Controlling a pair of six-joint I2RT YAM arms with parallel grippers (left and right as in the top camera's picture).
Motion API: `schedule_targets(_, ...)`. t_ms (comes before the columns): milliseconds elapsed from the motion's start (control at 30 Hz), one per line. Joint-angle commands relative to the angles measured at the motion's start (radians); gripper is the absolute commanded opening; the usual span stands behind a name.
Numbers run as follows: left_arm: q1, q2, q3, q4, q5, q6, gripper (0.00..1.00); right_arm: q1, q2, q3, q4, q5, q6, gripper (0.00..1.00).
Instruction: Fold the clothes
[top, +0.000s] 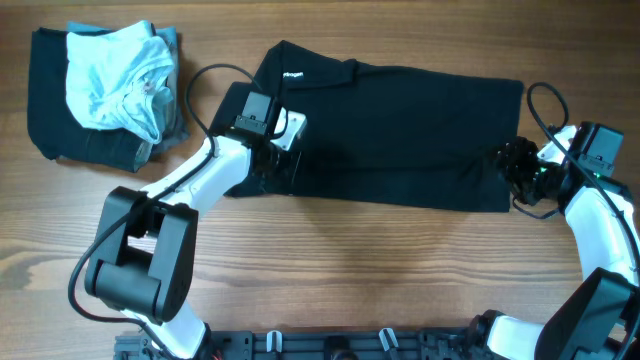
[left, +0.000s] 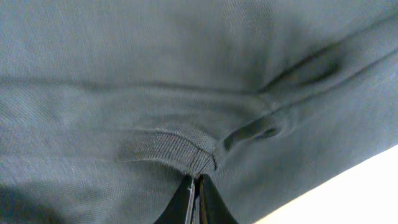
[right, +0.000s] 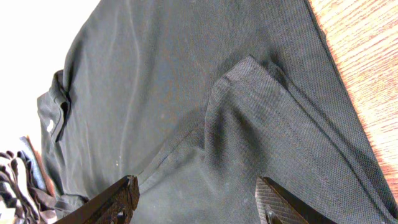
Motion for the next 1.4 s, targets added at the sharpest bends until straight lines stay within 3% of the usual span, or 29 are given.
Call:
schedule_targets(0,-0.004,-0.006,0.029,0.051,-0.006,-0.010,0.04,-0.002,-0.013,-0.003,-0.002,-0.017,-0.023,0.65)
schedule_targets(300,-0.004,-0.005,0.028,0.209,-0.016,-0.009,0.04,-0.002,-0.013,-0.003,-0.002,-0.017,-0.022,0.66)
schedule_targets(533,-0.004,-0.001,0.028,0.218,-0.032,-0.010,0.04,-0.002,-0.013,-0.003,-0.010,-0.017,-0.022,0.66)
schedule_targets(567,-0.004,-0.006,0.029,0.181,-0.032,-0.010,0.07,-0.002,-0.013,-0.003,-0.014,-0.017,-0.023,0.65)
schedule_targets(633,-0.004,-0.014,0.028,0.093,-0.032,-0.010,0.28,-0.002,-0.013,-0.003,-0.020,-0.017,-0.037,0.67)
schedule_targets(733,-0.005,-0.016,0.028,-0.016,-0.016,-0.010,0.49,-0.002,-0.013,-0.003,-0.024,-0.016,-0.060,0.69)
schedule_targets(900,-0.005,-0.003,0.025,-0.039,-0.018,-0.009,0.53,-0.002,-0.013,-0.003,-0.024,-0.016,-0.060,0.70)
schedule_targets(1100,-0.005,0.042,0.025,0.014,-0.017,-0.009,0.41,-0.002,-0.013,-0.003,-0.029,-0.017,-0.060,0.70)
schedule_targets(1200,-0.005,0.081,0.025,0.016,-0.009,-0.010,0.24,-0.002,-0.013,-0.003,-0.031,-0.017,-0.060,0.70)
schedule_targets(1367,-0.005,0.075,0.026,0.014,0.008,-0.010,0.04,-0.002,-0.013,-0.003,-0.028,-0.017,-0.059,0.70)
